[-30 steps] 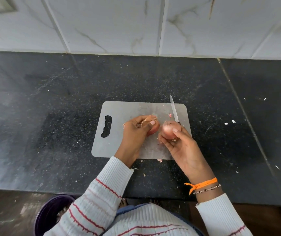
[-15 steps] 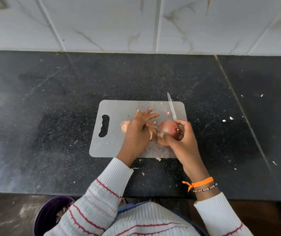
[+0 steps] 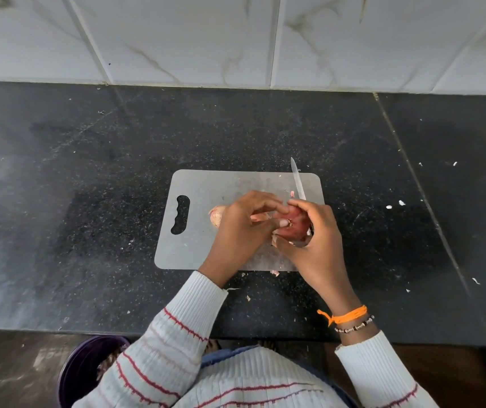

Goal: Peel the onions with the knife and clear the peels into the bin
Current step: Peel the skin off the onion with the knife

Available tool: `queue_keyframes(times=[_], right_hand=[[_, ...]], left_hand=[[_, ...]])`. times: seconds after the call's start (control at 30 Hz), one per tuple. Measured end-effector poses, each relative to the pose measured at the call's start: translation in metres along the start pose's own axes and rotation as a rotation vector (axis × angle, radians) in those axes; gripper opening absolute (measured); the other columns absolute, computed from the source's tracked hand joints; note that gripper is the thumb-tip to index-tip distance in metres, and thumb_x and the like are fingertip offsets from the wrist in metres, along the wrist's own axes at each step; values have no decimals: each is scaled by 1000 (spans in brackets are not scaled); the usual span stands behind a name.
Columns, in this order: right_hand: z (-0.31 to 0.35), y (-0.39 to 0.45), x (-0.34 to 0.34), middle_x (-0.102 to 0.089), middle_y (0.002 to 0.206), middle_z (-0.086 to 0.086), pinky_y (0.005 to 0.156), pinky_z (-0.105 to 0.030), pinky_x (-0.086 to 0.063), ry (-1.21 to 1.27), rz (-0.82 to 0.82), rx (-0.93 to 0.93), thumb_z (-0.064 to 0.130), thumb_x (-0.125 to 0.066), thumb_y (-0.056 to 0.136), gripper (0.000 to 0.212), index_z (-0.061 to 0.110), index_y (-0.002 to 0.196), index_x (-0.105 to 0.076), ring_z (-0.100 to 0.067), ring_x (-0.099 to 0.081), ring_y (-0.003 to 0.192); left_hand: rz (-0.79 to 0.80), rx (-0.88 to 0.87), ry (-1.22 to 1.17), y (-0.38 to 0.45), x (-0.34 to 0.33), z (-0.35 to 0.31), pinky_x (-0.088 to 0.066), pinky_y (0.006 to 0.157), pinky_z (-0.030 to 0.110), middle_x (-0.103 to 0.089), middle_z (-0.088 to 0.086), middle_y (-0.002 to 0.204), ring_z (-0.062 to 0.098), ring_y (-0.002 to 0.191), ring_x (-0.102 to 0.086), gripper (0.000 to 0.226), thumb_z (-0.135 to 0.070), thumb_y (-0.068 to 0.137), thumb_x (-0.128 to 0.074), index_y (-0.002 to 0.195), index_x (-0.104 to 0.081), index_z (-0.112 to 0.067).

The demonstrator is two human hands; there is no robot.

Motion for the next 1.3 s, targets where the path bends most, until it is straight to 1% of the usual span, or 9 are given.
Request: queue_keyframes(times=[0.23, 0.33, 0.5, 0.67, 0.8, 0.97, 1.07, 1.17, 1.3], right_hand=[[2, 0, -2, -51, 114, -5, 84, -1, -37, 17, 22, 3, 7, -82, 67, 58, 12, 120, -59, 17, -46, 101], [3, -1, -4, -52, 113, -5, 84, -1, -36, 15, 37, 3, 9, -82, 67, 58, 12, 120, -59, 16, -47, 102], [1, -1, -5, -52, 113, -3, 84, 0, -36, 27, 54, -12, 7, -83, 65, 61, 13, 121, -59, 16, -47, 101], [0, -2, -8, -52, 114, -3, 84, -2, -37, 58, 80, -32, 7, -83, 65, 61, 14, 120, -58, 4, -50, 104], [-1, -4, -11, -51, 115, -3, 83, -5, -41, 102, 108, -51, 8, -83, 67, 61, 18, 121, -57, 2, -50, 106], [1, -6, -13, -49, 114, 0, 80, -3, -41, 125, 143, -55, 6, -81, 69, 61, 24, 121, -55, 13, -47, 103], [0, -9, -17, -49, 116, 1, 81, -6, -43, 163, 160, -78, 3, -78, 70, 62, 25, 122, -53, 5, -50, 107], [-4, -11, -21, -51, 119, 11, 81, -14, -50, 246, 163, -152, 1, -76, 72, 61, 29, 121, -51, -4, -52, 113], [-5, -14, -26, -52, 119, 13, 84, -20, -52, 316, 200, -186, -3, -74, 73, 60, 30, 117, -51, -10, -55, 113]], left_hand=[[-3, -48, 15, -1, 4, 1, -55, 73, 28, -71, 2, 94, 11, 86, -67, 9, -6, 75, -74, 84, -73, -9], [-10, -69, 36, -2, 6, 0, -55, 76, 34, -71, 1, 93, 12, 86, -67, 7, -7, 76, -74, 82, -73, -9], [-1, -119, 74, -3, 5, -4, -55, 72, 30, -70, 3, 92, 6, 79, -64, 4, -3, 79, -70, 82, -72, -5], [11, -85, 59, -3, 6, -1, -55, 71, 31, -67, 3, 91, 0, 72, -60, 7, 1, 81, -66, 80, -70, -4], [7, -51, 35, -3, 6, 1, -57, 73, 38, -66, 4, 91, 10, 77, -64, 9, 3, 83, -63, 81, -69, -3], [-11, -14, 73, -5, 7, 5, -56, 73, 43, -64, 5, 88, 19, 80, -64, 9, -1, 86, -61, 82, -65, -8], [-32, -112, 185, -7, 6, -3, -54, 66, 34, -60, 4, 77, 18, 71, -61, 8, 1, 87, -57, 83, -61, -4], [-71, -188, 244, -10, 7, -10, -52, 61, 28, -55, 2, 80, 16, 68, -58, 13, 6, 87, -53, 83, -59, -4], [-79, -157, 226, -11, 8, -3, -55, 63, 45, -57, 9, 86, 26, 70, -62, 14, 3, 91, -48, 85, -55, -7]])
Point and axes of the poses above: each hand's wrist, its own y-axis towards the middle knuckle, its own x-axis out of the back of the hand, z = x × y, the point moved 9 cm from there along y, towards the middle knuckle
